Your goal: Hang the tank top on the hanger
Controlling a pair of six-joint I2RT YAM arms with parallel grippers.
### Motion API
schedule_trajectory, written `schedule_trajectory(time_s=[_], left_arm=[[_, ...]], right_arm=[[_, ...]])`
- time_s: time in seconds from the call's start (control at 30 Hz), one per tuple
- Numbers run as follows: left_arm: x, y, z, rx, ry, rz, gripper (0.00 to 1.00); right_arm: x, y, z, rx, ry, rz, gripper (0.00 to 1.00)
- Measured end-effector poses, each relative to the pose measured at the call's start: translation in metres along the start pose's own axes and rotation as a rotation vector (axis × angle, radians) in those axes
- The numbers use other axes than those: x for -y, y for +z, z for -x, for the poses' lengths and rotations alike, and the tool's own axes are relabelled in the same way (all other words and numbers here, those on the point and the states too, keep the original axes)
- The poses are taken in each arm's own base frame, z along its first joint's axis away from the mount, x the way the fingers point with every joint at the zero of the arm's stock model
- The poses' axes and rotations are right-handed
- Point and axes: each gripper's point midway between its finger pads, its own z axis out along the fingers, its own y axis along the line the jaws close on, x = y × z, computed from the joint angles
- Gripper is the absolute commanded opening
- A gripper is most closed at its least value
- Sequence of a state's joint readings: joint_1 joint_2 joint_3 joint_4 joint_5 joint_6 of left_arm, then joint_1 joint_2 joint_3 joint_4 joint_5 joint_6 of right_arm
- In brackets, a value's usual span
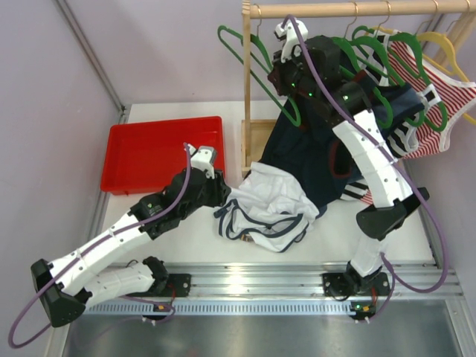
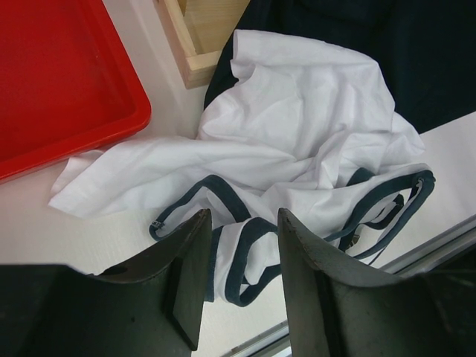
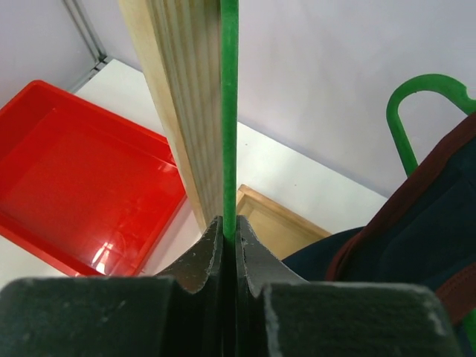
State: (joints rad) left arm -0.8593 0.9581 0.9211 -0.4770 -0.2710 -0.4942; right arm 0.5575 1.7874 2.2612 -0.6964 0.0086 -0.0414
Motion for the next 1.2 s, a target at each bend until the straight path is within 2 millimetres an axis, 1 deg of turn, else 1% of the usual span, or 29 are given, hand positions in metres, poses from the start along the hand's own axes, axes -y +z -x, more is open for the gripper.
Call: schedule_trajectory(time_s=[0.6, 0.77, 1.07, 1.2], left_arm=[[-0.001, -0.004, 0.004, 0.016, -0.003, 0.000, 0.45], [-0.001, -0.004, 0.003, 0.016, 0.000, 0.000, 0.45], [-0.001, -0.002, 0.002, 0.009, 0.002, 0.003, 0.45], [-0.001, -0.001, 0.001, 0.005, 0.003, 0.005, 0.45]], right_arm=[[0.009, 0.000, 0.009, 0.037, 0.015, -0.055, 0.00], [0.012, -0.010, 0.011, 0.053, 0.021, -0.073, 0.00], [0.014, -0.026, 0.025, 0.095, 0.023, -0.082, 0.00], [0.015, -0.033, 0.026, 0.111, 0.026, -0.088, 0.00]])
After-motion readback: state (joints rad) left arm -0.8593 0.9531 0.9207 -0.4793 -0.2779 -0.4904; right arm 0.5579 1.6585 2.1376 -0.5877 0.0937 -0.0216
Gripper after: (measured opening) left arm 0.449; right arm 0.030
